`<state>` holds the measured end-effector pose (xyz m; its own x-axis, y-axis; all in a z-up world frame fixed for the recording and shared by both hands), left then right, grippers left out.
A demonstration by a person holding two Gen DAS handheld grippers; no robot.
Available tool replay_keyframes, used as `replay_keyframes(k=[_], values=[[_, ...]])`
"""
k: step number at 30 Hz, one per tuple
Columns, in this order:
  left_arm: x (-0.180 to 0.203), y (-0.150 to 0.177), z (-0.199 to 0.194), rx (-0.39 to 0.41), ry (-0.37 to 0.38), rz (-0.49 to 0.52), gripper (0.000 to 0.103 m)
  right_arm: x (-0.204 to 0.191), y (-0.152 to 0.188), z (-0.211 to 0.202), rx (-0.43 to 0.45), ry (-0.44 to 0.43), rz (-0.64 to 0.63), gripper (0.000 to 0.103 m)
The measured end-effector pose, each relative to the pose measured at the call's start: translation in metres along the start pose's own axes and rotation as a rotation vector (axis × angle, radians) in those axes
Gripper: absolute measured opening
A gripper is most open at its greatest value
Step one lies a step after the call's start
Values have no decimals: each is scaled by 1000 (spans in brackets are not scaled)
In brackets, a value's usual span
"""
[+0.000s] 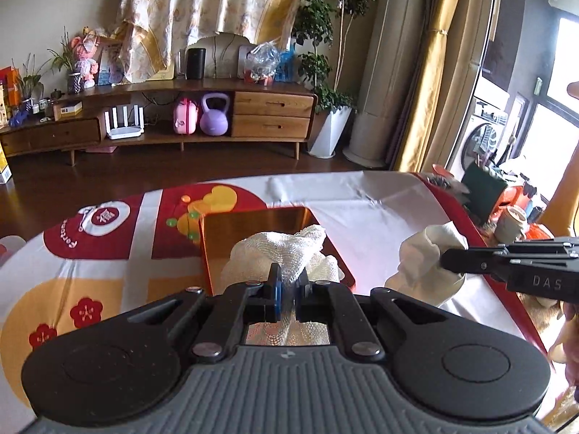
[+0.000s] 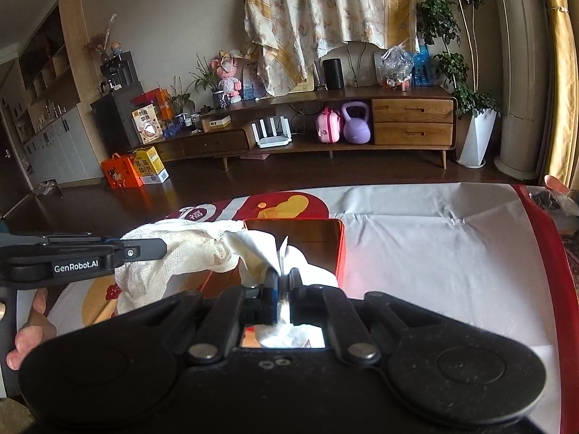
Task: Organize soft objects
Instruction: 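Lift the mesh cloth and white cloth and carry both toward the red tin, then lower both cloths into the red tin and open both grippers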
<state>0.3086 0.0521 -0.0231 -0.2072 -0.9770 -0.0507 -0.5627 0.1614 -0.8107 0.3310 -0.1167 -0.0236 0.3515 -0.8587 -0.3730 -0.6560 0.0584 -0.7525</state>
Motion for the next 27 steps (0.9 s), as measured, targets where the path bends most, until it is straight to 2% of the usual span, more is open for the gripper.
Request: replay_keyframes(k=[6, 12, 17, 27], values=[[-15, -35, 28, 28, -29, -17, 7, -4, -21, 32, 12, -2, 9, 5], [-27, -49, 70, 46, -25, -100, 7, -3, -26, 69, 9, -6, 31, 5], [-33, -43, 107, 25, -21, -147, 7, 1, -22, 98, -8, -15, 50, 5], [-41, -16, 167, -39, -18, -182, 7, 16, 10, 147, -105, 10, 59, 6]])
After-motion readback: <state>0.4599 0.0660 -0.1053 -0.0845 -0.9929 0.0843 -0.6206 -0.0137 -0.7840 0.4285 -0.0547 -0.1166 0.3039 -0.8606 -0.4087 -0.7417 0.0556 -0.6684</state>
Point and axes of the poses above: each gripper's, at about its wrist camera, not at the fingertips, and z roughly the way its jaws point, x to its right, y to its underside, the point moved 9 cm from there along z, roughly the way its jaws point, and after that the axes turned 14 degrees about z, right-handed, at the moved point
